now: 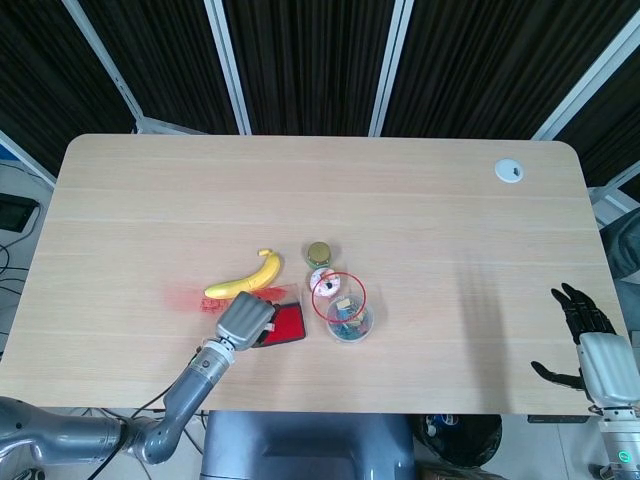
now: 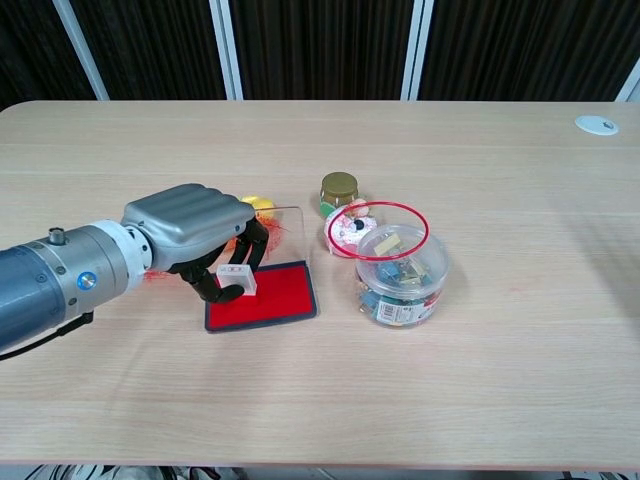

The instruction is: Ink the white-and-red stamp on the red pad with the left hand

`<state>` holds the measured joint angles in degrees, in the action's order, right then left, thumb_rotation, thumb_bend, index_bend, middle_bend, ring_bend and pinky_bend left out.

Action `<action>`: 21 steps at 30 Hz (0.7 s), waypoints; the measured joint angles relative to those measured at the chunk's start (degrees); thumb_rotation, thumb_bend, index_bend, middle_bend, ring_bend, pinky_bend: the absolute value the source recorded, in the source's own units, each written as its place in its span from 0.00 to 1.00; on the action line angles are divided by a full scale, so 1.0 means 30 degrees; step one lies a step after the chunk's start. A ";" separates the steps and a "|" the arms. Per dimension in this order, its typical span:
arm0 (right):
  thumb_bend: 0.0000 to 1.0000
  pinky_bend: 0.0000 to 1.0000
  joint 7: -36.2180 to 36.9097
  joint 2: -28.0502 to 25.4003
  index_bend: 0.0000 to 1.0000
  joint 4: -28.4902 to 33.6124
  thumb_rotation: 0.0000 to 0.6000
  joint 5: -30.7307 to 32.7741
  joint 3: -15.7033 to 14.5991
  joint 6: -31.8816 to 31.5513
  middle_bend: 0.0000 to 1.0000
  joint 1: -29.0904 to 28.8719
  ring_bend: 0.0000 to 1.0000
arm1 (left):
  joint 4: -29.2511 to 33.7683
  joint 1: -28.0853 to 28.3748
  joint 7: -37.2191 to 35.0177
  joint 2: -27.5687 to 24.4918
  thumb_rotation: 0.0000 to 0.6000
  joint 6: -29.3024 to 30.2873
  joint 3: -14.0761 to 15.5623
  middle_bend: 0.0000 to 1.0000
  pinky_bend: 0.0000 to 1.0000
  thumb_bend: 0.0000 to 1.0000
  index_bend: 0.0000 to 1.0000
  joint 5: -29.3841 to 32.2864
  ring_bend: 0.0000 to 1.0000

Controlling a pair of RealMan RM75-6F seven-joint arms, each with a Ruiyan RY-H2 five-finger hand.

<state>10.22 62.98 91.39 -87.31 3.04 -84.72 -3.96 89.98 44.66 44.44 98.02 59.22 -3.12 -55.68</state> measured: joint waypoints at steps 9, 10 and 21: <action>0.16 0.16 0.0060 -0.0008 0.00 0.0013 1.00 -0.0024 -0.0025 0.0000 0.00 0.0011 0.00 | 0.1808 -0.0220 -0.0558 -0.1381 1.00 0.0822 -0.0276 0.75 0.64 0.56 0.74 -0.1025 0.59; 0.16 0.16 0.0067 -0.0011 0.00 0.0015 1.00 -0.0027 -0.0029 0.0004 0.00 0.0012 0.00 | 0.2014 -0.0300 -0.0594 -0.1660 1.00 0.0931 -0.0226 0.75 0.64 0.56 0.74 -0.1146 0.59; 0.16 0.16 0.0064 -0.0014 0.00 0.0052 1.00 0.0007 -0.0041 0.0055 0.00 0.0008 0.00 | 0.1814 -0.1433 -0.1870 -0.3466 1.00 0.1105 0.0830 0.74 0.63 0.56 0.73 -0.1484 0.59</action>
<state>10.41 62.94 91.54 -87.29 2.92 -84.56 -3.93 95.42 40.37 38.82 87.62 62.54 -0.63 -60.13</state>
